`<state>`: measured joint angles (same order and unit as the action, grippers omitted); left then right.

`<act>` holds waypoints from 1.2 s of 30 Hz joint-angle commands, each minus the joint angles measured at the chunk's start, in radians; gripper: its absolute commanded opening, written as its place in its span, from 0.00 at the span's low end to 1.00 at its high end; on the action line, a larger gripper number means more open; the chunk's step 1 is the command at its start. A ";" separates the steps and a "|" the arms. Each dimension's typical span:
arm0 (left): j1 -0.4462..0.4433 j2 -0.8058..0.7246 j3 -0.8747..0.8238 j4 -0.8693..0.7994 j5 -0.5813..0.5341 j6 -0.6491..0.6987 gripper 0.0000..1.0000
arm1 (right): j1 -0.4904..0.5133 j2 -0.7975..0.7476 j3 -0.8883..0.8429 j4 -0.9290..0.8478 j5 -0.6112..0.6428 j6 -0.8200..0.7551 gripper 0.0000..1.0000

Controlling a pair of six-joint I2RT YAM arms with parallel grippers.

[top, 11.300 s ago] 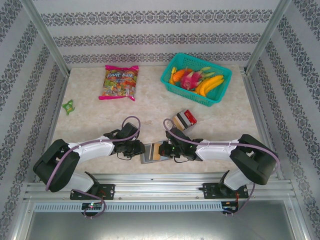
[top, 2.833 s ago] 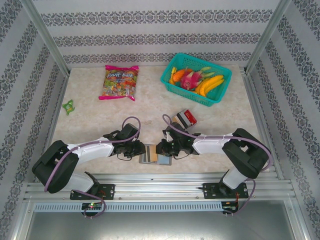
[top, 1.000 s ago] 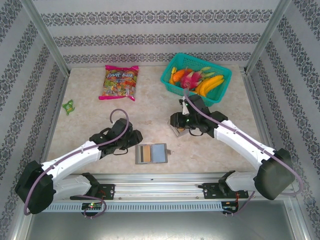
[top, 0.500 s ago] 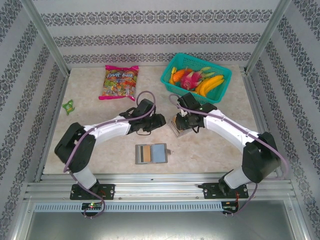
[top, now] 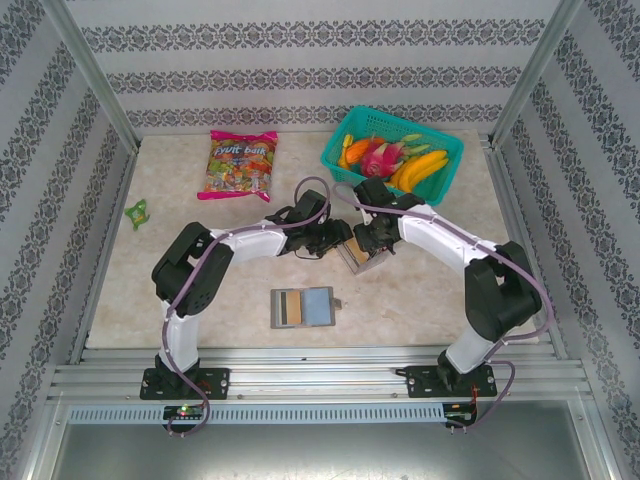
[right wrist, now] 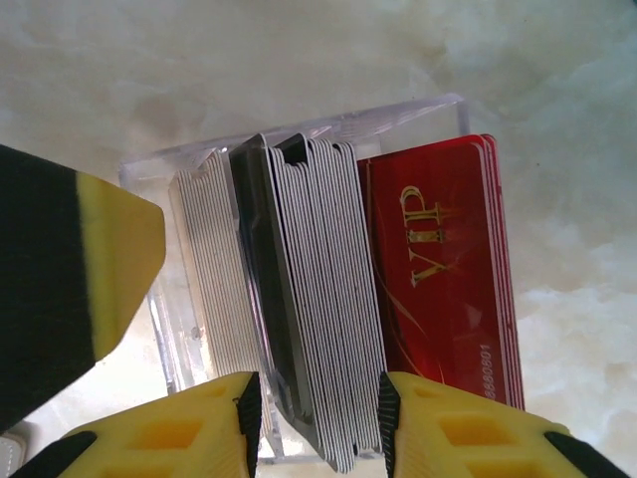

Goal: Put the credit cards into the card holder

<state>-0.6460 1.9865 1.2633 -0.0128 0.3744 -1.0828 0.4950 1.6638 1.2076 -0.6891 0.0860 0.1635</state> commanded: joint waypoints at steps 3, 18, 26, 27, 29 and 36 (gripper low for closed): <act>0.011 0.018 0.012 0.034 0.014 -0.031 0.53 | 0.007 0.032 0.039 -0.003 0.021 -0.033 0.40; 0.012 0.034 -0.026 0.061 0.021 -0.048 0.50 | 0.079 0.145 0.084 -0.012 0.245 -0.070 0.41; 0.011 0.034 -0.028 0.059 0.021 -0.048 0.49 | 0.085 0.099 0.064 0.003 0.324 -0.066 0.32; 0.011 0.033 -0.027 0.060 0.020 -0.047 0.49 | 0.086 0.092 0.062 0.007 0.320 -0.068 0.29; 0.011 0.033 -0.026 0.059 0.021 -0.045 0.49 | 0.086 0.082 0.063 0.004 0.318 -0.067 0.26; 0.011 0.028 -0.027 0.055 0.020 -0.042 0.48 | 0.089 0.080 0.066 -0.006 0.347 -0.068 0.32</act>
<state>-0.6403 2.0045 1.2415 0.0238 0.3893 -1.1236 0.5789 1.7699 1.2724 -0.6846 0.3809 0.1009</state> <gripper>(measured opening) 0.486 0.304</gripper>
